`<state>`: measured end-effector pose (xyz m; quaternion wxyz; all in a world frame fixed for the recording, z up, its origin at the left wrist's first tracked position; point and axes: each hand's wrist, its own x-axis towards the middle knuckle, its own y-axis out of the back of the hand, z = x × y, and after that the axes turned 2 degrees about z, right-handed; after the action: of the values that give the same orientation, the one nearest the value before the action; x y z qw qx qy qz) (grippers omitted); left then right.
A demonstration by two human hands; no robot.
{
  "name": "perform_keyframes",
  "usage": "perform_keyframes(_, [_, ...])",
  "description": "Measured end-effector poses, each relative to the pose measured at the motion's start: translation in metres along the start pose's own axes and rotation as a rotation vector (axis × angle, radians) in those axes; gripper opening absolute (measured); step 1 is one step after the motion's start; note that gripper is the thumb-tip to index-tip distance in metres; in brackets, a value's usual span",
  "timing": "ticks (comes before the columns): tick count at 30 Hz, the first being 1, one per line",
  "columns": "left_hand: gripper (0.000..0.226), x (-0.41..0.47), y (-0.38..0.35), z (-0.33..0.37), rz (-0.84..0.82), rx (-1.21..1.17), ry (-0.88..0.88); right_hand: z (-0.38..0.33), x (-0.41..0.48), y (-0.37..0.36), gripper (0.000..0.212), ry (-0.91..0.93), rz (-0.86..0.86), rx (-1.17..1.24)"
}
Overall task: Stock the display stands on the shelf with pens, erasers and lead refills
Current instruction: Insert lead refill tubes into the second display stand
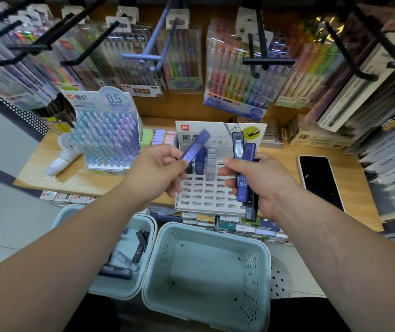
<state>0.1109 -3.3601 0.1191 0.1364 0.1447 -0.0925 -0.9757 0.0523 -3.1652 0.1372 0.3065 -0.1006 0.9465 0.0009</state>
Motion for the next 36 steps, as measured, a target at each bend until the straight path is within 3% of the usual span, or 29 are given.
perform_keyframes(6, [0.009,-0.001,0.017,-0.014,0.076,0.144,-0.030,0.000,0.001,-0.001,0.025,-0.009,0.004,0.016])
perform_keyframes(11, [0.022,0.009,0.018,-0.016,0.011,0.497,-0.145,0.002,0.001,-0.003,0.026,-0.006,0.002,-0.004])
perform_keyframes(15, [0.016,0.017,0.010,-0.009,-0.060,0.798,-0.330,0.003,0.001,-0.002,0.026,-0.006,0.008,-0.007])
perform_keyframes(27, [0.016,0.046,-0.009,-0.020,-0.152,0.992,-0.523,0.003,0.002,0.002,0.021,-0.003,0.017,-0.010])
perform_keyframes(32, [0.015,0.053,-0.011,-0.022,-0.193,1.072,-0.516,0.003,0.001,0.004,0.020,-0.002,0.012,-0.004])
perform_keyframes(36, [0.022,0.048,-0.015,-0.020,-0.069,0.994,-0.496,0.001,0.001,0.006,0.017,-0.005,0.008,0.016])
